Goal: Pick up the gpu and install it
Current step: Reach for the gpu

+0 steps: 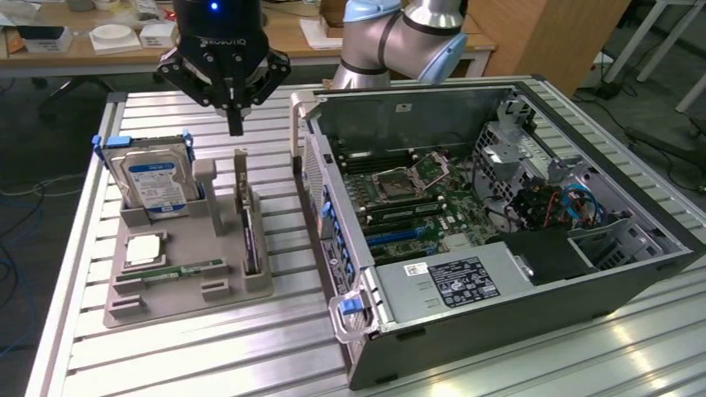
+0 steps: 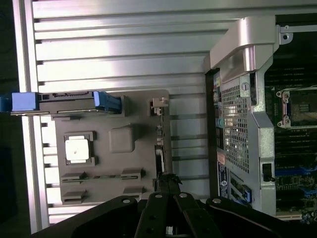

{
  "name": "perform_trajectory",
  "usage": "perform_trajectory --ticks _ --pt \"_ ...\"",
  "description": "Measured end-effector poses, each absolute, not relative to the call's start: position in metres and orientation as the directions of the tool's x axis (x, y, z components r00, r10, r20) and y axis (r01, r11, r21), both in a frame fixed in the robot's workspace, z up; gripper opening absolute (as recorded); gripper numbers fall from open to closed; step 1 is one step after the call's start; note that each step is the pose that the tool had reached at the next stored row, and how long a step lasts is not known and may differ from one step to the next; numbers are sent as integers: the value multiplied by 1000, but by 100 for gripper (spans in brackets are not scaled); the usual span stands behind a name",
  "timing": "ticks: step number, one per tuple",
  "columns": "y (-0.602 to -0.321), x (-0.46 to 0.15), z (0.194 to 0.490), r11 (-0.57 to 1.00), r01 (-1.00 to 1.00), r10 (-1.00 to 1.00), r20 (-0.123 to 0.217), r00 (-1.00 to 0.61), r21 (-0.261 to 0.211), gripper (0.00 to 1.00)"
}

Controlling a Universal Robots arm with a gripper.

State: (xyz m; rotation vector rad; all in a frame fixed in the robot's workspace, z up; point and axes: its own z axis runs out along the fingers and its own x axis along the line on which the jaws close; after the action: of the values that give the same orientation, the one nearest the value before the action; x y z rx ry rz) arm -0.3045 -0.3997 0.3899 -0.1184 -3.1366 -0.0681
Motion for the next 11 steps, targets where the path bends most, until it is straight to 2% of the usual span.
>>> perform_trajectory --ticks 11 --pt "-401 -317 390 996 75 75 4 -997 43 10"
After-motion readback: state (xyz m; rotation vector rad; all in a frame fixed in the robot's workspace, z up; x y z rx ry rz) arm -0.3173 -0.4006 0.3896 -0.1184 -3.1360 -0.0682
